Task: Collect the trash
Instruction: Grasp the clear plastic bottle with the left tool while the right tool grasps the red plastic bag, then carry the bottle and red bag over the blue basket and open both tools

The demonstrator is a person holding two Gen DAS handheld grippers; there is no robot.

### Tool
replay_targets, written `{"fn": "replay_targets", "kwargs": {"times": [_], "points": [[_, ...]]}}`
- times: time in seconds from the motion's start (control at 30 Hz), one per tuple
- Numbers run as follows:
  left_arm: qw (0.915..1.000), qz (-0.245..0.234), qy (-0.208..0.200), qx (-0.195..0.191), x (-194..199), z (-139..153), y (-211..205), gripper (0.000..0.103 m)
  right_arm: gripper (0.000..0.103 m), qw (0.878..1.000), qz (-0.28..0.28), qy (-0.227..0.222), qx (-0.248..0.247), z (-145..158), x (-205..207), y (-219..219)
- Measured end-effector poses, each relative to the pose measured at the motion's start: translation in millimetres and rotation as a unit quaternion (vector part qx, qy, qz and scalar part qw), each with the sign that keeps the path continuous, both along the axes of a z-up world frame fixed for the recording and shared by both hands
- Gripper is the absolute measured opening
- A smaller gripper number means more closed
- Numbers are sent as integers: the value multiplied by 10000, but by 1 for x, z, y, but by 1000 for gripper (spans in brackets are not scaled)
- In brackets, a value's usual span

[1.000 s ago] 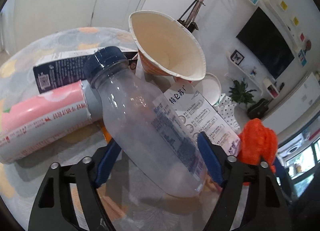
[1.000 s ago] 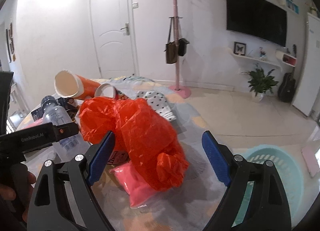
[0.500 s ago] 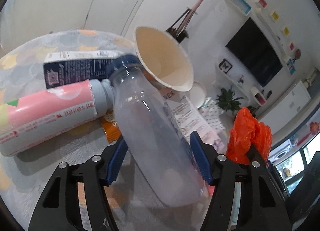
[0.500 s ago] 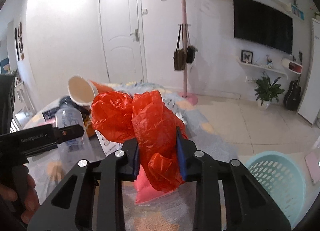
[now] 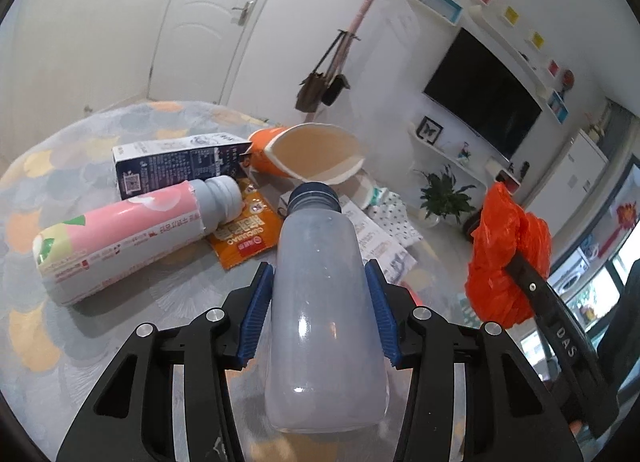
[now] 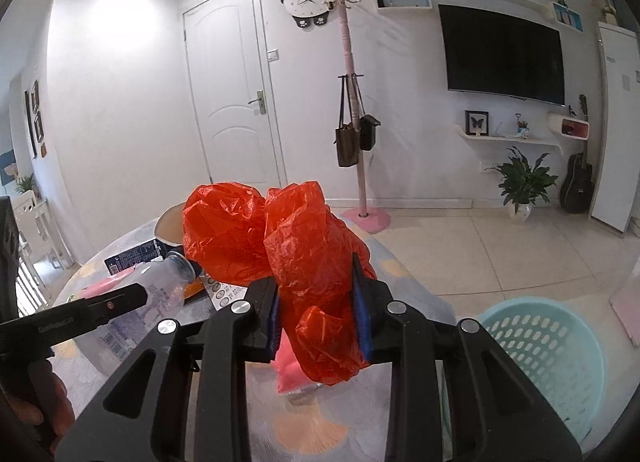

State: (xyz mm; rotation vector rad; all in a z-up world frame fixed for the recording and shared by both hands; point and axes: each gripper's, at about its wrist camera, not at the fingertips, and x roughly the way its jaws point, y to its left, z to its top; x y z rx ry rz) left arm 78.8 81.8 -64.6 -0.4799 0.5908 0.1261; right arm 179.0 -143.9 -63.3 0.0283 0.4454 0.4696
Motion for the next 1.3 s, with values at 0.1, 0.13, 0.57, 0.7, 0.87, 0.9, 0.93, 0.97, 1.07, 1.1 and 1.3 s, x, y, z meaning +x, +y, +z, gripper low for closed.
{"fn": "replay_targets", "kwargs": {"times": [0.1,0.13,0.57,0.7,0.87,0.9,0.93,0.97,1.07,1.1,1.3], "points": [[9999,-113,-69,18,-10,5,-5,46,26,9999,-96,-25,58,4,-8,-8],[9998,-157,-81,32,-11,6,-6,46,26,9999,-124,-31,93,5,-11,-12],[9911,-1034,-809,232,-13,53,-55,46,26,9925,-1159,-113,360,23,-38,-88],[9831,-1554,-951,190,20,62,-97,46,26,9839,-1718,159,465,16,-26,-131],[9714,-2238,-795,21,68,46,-150,46,26,9680,-2104,1064,857,-19,-2,-183],[9689,-2371,-702,-47,79,39,-161,46,26,9647,-2179,1193,868,-28,0,-190],[9669,-2469,-636,-98,85,32,-169,46,26,9618,-2255,1296,855,-35,3,-195],[9644,-2577,-566,-158,93,24,-177,46,26,9579,-2348,1424,835,-44,6,-201],[9582,-2833,-269,-297,117,-2,-198,46,26,9488,-2475,1751,889,-67,14,-217],[9565,-2893,-188,-330,122,-9,-202,46,26,9459,-2526,1836,887,-73,16,-220],[9415,-3295,370,-603,145,-58,-223,46,28,9256,-2708,2432,1043,-113,31,-242]]}}
